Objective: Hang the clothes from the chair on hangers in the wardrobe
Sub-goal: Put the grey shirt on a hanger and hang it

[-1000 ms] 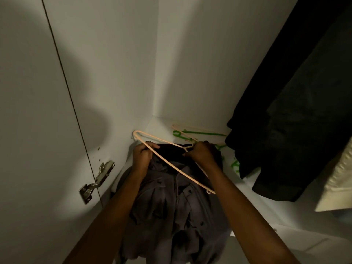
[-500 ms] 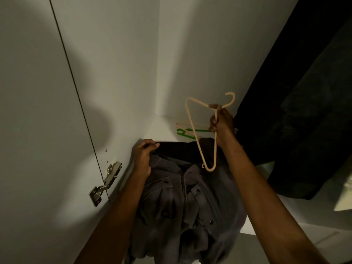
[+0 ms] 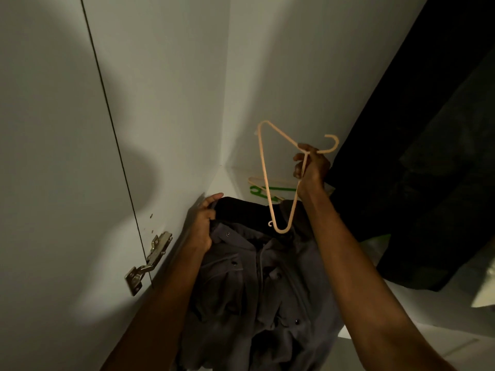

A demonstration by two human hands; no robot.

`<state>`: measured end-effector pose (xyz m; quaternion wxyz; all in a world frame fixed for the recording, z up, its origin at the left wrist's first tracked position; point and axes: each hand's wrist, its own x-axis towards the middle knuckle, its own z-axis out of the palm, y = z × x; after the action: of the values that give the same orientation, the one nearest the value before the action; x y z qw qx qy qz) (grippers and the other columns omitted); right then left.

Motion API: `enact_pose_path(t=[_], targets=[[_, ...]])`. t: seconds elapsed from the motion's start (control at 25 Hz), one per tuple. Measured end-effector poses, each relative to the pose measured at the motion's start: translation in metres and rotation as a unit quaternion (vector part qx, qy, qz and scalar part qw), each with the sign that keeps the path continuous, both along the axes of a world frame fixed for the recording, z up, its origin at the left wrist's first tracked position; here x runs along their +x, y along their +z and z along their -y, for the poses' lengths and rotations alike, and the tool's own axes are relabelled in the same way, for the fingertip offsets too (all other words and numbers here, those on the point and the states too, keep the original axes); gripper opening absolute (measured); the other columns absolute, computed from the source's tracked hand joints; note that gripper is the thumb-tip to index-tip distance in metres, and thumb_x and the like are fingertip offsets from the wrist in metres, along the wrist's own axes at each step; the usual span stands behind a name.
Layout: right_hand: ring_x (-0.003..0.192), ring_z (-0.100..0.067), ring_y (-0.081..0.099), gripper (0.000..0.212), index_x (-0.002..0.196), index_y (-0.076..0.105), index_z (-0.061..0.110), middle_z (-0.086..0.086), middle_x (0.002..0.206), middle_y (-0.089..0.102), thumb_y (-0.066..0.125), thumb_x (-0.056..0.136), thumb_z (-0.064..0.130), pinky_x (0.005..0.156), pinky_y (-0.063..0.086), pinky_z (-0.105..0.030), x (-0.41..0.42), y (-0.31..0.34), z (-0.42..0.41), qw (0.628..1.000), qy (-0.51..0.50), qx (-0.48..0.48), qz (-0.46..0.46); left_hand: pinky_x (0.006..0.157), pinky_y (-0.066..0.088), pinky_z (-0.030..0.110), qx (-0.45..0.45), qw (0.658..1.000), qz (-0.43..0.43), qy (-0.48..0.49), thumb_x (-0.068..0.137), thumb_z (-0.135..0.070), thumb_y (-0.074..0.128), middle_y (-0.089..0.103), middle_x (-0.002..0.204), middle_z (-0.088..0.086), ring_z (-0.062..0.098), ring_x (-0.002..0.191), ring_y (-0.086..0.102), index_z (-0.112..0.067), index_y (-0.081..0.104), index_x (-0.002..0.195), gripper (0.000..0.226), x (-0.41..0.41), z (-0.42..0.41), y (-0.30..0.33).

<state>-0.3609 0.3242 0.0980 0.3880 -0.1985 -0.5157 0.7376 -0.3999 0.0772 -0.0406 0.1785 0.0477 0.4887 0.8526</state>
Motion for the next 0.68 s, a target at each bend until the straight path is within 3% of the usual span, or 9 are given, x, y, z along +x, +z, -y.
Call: enact_pose_path(t=[0.12,0.24,0.28,0.36,0.4,0.44,0.56,0.6,0.68], targets=[[0.035,-0.018,0.031,0.037,0.101,0.074,0.005,-0.015,0.063,0.061,0.038,0.102,0.016,0.042,0.021,-0.022,-0.004,-0.006,-0.004,0.999,-0.003,-0.024,-0.020,0.098,0.056,0.042,-0.063,0.993,-0.031,0.092,0.080,-0.006,0.064,0.068,0.124,0.014,0.032,0.115,0.066,-0.016,0.071,0.117,0.039,-0.003,-0.005,0.002],[0.029,-0.017,0.030,0.033,0.096,0.066,0.007,-0.014,0.057,0.060,0.037,0.104,0.020,0.041,0.021,-0.018,-0.007,-0.011,-0.011,0.998,0.018,-0.052,-0.044,0.094,0.054,0.033,-0.246,0.944,-0.122,0.185,0.073,-0.024,0.086,0.069,0.117,0.005,0.025,0.108,0.067,-0.015,0.066,0.115,0.047,0.001,-0.009,-0.001],[0.029,-0.016,0.029,0.035,0.092,0.064,0.007,-0.012,0.055,0.059,0.035,0.105,0.022,0.040,0.022,-0.017,-0.006,-0.012,-0.014,0.996,0.029,-0.065,-0.056,0.089,0.054,0.032,-0.328,0.903,-0.157,0.230,0.073,-0.022,0.086,0.069,0.113,0.004,0.025,0.104,0.067,-0.014,0.065,0.115,0.047,0.007,-0.010,-0.003],[0.029,-0.013,0.028,0.037,0.088,0.060,0.007,-0.008,0.054,0.054,0.033,0.106,0.025,0.038,0.022,-0.016,-0.005,-0.013,-0.023,0.991,0.049,-0.093,-0.079,0.081,0.054,0.034,-0.469,0.775,-0.269,0.327,0.073,-0.017,0.079,0.068,0.110,0.002,0.025,0.103,0.065,-0.018,0.067,0.109,0.038,0.018,-0.011,0.003],[0.029,-0.012,0.028,0.037,0.087,0.058,0.007,-0.006,0.055,0.052,0.032,0.106,0.025,0.037,0.022,-0.016,-0.003,-0.013,-0.030,0.989,0.059,-0.103,-0.087,0.081,0.054,0.036,-0.488,0.717,-0.347,0.358,0.073,-0.015,0.074,0.066,0.110,0.001,0.024,0.105,0.062,-0.020,0.070,0.106,0.034,0.024,-0.012,0.010],[0.030,-0.011,0.027,0.036,0.086,0.057,0.008,-0.005,0.055,0.051,0.031,0.105,0.026,0.036,0.021,-0.017,-0.001,-0.012,-0.036,0.988,0.065,-0.107,-0.089,0.082,0.053,0.032,-0.466,0.696,-0.420,0.350,0.073,-0.012,0.069,0.066,0.107,0.000,0.022,0.104,0.061,-0.021,0.072,0.102,0.031,0.030,-0.016,0.017],[0.031,-0.011,0.025,0.037,0.087,0.055,0.009,-0.002,0.054,0.049,0.029,0.105,0.027,0.036,0.020,-0.017,0.007,-0.007,-0.053,0.988,0.065,-0.112,-0.083,0.072,0.053,0.025,-0.348,0.800,-0.487,0.053,0.074,-0.018,0.064,0.070,0.085,-0.008,0.009,0.077,0.065,-0.022,0.075,0.091,0.020,0.055,-0.034,0.024],[0.030,-0.011,0.026,0.037,0.086,0.055,0.009,-0.002,0.052,0.050,0.029,0.105,0.027,0.036,0.020,-0.017,0.010,-0.005,-0.056,0.987,0.065,-0.118,-0.084,0.069,0.055,0.028,-0.357,0.805,-0.472,-0.045,0.076,-0.028,0.065,0.071,0.079,-0.010,0.007,0.071,0.066,-0.023,0.075,0.086,0.015,0.063,-0.041,0.020],[0.029,-0.010,0.026,0.036,0.085,0.055,0.008,-0.001,0.051,0.051,0.029,0.105,0.025,0.034,0.020,-0.015,0.017,0.000,-0.061,0.985,0.067,-0.129,-0.088,0.067,0.055,0.031,-0.425,0.773,-0.456,-0.114,0.082,-0.054,0.064,0.069,0.071,-0.009,0.005,0.068,0.065,-0.023,0.069,0.073,0.032,0.072,-0.052,0.008]])
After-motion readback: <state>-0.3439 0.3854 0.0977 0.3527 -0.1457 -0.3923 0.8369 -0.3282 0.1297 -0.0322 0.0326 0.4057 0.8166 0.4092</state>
